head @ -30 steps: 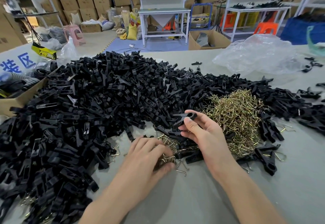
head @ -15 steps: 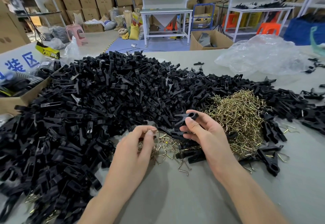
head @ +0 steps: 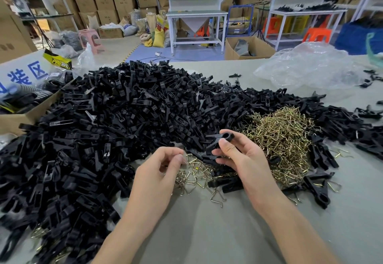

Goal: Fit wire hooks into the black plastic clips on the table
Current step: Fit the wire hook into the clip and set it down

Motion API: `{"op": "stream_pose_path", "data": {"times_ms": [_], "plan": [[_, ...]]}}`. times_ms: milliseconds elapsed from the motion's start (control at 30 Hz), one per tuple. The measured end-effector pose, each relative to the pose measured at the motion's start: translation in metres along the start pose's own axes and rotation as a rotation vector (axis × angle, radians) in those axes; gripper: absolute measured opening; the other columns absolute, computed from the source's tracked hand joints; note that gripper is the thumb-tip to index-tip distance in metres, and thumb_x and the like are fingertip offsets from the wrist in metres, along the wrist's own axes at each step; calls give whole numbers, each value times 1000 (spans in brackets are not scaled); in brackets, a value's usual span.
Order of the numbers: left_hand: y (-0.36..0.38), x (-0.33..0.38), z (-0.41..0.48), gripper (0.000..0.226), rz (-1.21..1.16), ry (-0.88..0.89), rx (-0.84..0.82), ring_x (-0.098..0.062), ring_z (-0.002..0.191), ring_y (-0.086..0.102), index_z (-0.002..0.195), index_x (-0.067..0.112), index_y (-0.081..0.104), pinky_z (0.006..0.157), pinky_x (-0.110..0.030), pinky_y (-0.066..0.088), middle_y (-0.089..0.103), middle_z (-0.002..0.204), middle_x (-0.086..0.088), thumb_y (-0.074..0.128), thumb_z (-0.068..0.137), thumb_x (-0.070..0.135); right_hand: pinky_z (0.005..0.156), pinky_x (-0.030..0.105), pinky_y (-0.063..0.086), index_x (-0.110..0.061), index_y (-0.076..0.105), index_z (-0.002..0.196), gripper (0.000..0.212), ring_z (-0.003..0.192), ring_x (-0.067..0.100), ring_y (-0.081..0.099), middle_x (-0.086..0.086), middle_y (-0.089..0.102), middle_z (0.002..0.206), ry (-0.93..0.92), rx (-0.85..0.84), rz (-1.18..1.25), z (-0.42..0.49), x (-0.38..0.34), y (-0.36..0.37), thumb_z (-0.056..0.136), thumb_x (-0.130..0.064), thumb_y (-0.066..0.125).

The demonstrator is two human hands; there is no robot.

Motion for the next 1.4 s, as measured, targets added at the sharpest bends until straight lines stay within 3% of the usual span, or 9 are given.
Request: {"op": "stream_pose_path", "data": {"times_ms": [167, 300, 400, 633, 767, 933, 1100, 1267, 1400], "plan": [[-1, -1, 4, 12, -313, -157, 17, -6, 83, 72, 91, 21, 71, 62, -12, 53, 77, 89, 5, 62, 97, 15, 79, 28, 58, -22, 76, 105, 19, 94, 21, 72, 15, 70, 106, 44, -131, 120, -4, -4, 6, 87, -20, 69], [2, -3, 4, 20, -424, -207, -9, -12, 87, 73, 85, 27, 74, 70, -20, 57, 77, 95, -1, 61, 96, 16, 87, 33, 58, -15, 76, 108, 33, 108, 31, 67, 29, 66, 120, 150, -309, 321, -9, -4, 18, 76, -24, 78], [6, -6, 4, 23, -463, -244, -6, -15, 82, 71, 81, 27, 74, 79, -31, 56, 77, 90, -4, 61, 95, 13, 89, 32, 57, -16, 77, 105, 35, 110, 30, 67, 29, 66, 119, 161, -321, 361, -11, -6, 21, 72, -26, 79], [4, -1, 2, 10, -317, -218, -30, -8, 62, 54, 80, 27, 66, 56, -13, 43, 67, 71, -10, 68, 90, 25, 88, 30, 57, -19, 79, 102, 30, 108, 25, 70, 16, 73, 108, 166, -333, 414, -12, -9, 22, 73, -25, 78], [5, 4, -1, 11, -158, -114, -68, -4, 60, 52, 83, 29, 62, 57, -14, 42, 64, 68, 8, 63, 91, 23, 87, 33, 57, -16, 76, 108, 31, 101, 27, 70, 17, 72, 109, 177, -349, 396, -12, -9, 22, 78, -24, 75], [8, 5, -8, 13, 37, 23, -151, 0, 55, 47, 89, 32, 57, 52, -12, 37, 61, 71, 11, 62, 92, 20, 86, 30, 57, -15, 75, 110, 25, 99, 28, 67, 21, 68, 112, 192, -360, 340, -14, -4, 26, 85, -16, 72], [7, 11, -10, 22, 22, 73, -131, -4, 58, 51, 96, 39, 53, 50, -10, 36, 64, 82, 10, 60, 93, 19, 86, 28, 57, -15, 76, 109, 24, 99, 27, 66, 19, 68, 110, 194, -354, 329, -15, -5, 24, 86, -18, 72], [6, 13, -10, 11, -62, 26, -151, -1, 57, 44, 83, 33, 56, 51, -16, 37, 62, 72, 7, 59, 92, 27, 85, 29, 58, -11, 73, 114, 29, 98, 29, 67, 19, 71, 111, 201, -357, 362, -14, -6, 22, 86, -17, 72], [5, 15, -9, 18, -169, -71, -114, -10, 58, 49, 78, 27, 57, 53, -21, 41, 61, 65, -1, 61, 92, 17, 83, 30, 58, -13, 75, 110, 28, 97, 27, 71, 19, 72, 110, 216, -370, 422, -13, -5, 23, 83, -18, 72]]}}
Point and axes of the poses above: each hand's wrist, its own z-axis towards the middle knuckle, its own y-axis out of the palm, x = y × z, the point moved 2 cm from there along z, towards the middle knuckle
